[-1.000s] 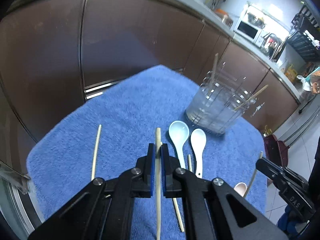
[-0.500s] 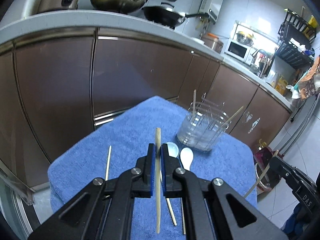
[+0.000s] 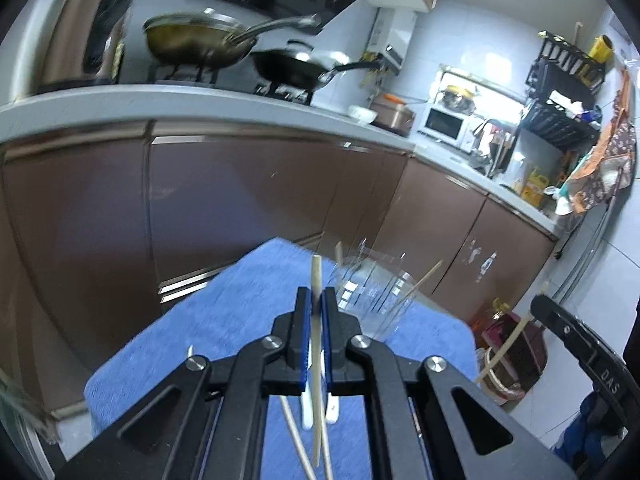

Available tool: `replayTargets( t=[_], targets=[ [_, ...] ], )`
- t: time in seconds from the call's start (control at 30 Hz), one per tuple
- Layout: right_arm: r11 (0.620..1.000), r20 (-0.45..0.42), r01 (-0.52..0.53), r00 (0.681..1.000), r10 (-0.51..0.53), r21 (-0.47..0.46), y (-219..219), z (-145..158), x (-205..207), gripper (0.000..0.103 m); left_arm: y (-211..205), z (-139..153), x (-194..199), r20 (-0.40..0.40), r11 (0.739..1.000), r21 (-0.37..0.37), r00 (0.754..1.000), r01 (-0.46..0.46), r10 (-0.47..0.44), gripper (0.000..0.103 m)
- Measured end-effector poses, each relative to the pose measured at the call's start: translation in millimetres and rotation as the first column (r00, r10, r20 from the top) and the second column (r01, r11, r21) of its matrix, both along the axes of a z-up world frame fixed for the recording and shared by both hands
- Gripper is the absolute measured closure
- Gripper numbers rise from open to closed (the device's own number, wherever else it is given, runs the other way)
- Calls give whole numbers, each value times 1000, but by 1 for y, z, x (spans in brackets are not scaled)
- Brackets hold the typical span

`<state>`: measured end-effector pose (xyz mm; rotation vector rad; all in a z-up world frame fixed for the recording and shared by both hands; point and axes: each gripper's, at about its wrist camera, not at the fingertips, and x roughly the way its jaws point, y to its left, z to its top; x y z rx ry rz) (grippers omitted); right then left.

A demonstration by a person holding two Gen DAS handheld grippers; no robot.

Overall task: Organize utensils
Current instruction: 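Lift the left tool's chopstick toward the holder while the right tool carries its chopstick, then drop the left tool's chopstick into the holder while the right tool releases its own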

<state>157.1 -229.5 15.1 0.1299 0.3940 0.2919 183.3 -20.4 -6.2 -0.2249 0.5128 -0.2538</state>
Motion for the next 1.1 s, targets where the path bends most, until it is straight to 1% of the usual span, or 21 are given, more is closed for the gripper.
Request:
replayTargets(
  t=[0.13,0.27,0.37,0.47,0.57,0.67,0.8,0.83,0.97,1.1],
  targets=[
    [1000,68,17,998,-19,17,-9,24,16,98,-14,27,18,64,999,-22,998,25,-24,98],
    [999,145,39,989,-42,19,-14,44,42,98,-34,51,48,135,999,-34,990,37,-32,98],
    [998,177,62,982,-61,4,-14,47,67,98,-50,59,76,161,999,-33,987,29,-23,98],
    [996,182,91,979,-88,-12,-18,41,97,98,-66,57,112,157,998,-49,987,29,-21,98],
    [993,170,118,979,-113,-17,-23,30,125,98,-80,49,146,150,998,-63,989,11,-1,98],
    [990,153,136,980,-131,-24,-28,14,152,98,-92,35,176,143,998,-56,990,-4,12,98],
    [989,121,148,982,-143,-27,-34,-11,179,98,-111,9,210,117,999,-33,993,-19,23,98],
    [988,114,149,983,-145,-27,-35,-16,182,98,-115,-1,217,107,999,-28,994,-22,25,98],
    [987,75,157,985,-154,-36,-39,-46,196,98,-129,-32,235,87,999,5,996,-33,32,98],
    [986,35,160,987,-159,-38,-42,-71,205,98,-137,-54,242,85,998,40,996,-41,37,98]
  ],
)
